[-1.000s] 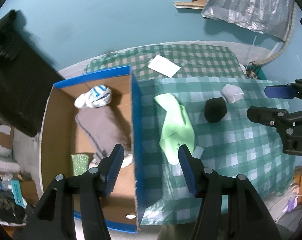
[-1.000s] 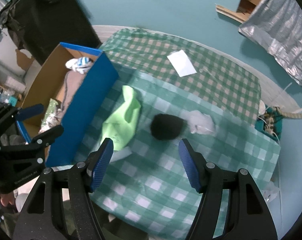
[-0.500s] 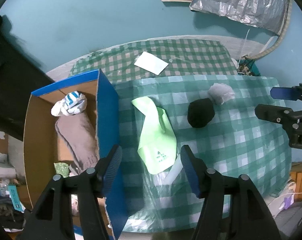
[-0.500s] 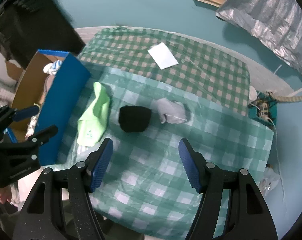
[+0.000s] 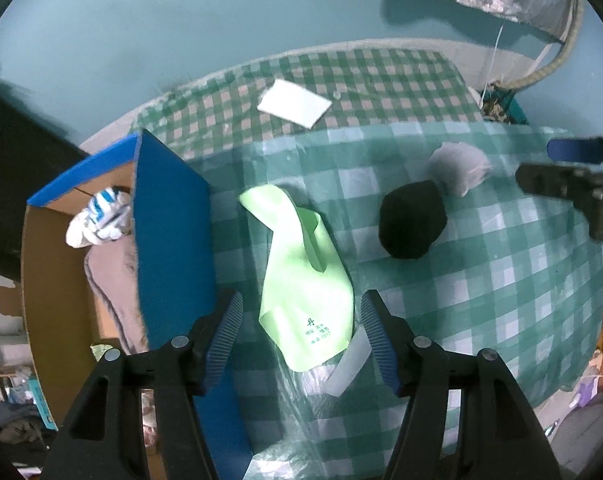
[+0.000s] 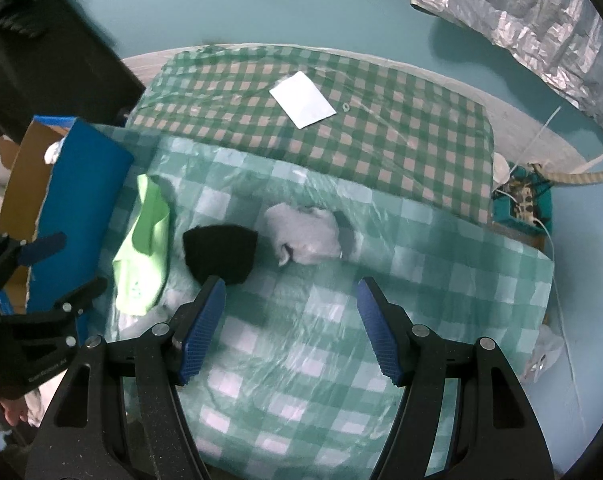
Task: Organize soft objects
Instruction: 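Grasp the grey sock with the right tool while the left tool grasps the light-green cloth, then lift the light-green cloth with the left tool while the right tool holds the grey sock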
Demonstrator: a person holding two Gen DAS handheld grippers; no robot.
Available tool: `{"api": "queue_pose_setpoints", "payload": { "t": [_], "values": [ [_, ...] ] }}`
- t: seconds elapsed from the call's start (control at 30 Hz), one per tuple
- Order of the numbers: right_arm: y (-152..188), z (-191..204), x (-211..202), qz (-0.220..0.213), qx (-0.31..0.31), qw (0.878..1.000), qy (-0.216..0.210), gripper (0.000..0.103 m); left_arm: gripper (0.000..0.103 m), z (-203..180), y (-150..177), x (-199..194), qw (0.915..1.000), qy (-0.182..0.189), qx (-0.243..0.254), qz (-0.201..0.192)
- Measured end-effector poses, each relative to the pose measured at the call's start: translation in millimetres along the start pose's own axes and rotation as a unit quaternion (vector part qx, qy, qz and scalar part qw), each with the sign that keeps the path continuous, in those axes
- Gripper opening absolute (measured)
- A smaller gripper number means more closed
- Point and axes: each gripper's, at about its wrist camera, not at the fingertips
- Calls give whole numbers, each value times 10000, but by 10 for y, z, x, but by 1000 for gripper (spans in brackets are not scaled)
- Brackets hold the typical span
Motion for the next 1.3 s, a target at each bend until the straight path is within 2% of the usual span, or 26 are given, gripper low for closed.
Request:
{"api": "queue_pose_setpoints", "payload": {
  "t": [0.2,0.3,0.63,0.87,1.17,1.27,1.3],
  "values": [
    [-138,-59,221,69,-70,9999,61,68,65,-15,-64,174,9999,35,2,155],
    [-190,-64,343,132,-149,9998,100,68,69,-6,-99,225,9997,108,-121,181],
    [-286,-46,668,332,-470,9976,390,68,69,36,-145,432,9987,30,-351,356],
    [-335,-80,829,445,-503,9962,552,68,71,85,-141,552,9963,247,-546,609],
    [-269,-130,985,663,-330,9964,408,68,73,24,-181,705,9961,169,-412,768],
    [-207,-132,1021,713,-280,9965,328,50,73,5,-190,757,9958,129,-347,834],
    [-182,-137,1021,701,-253,9968,283,50,73,0,-189,768,9958,130,-334,844]
  ]
}}
Point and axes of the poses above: each gripper's, at about its wrist camera, not at the fingertips, and x roughly the way its jaws point, z to its left, y to its underside, and after that the axes turned 11 degrees about -y, right-handed
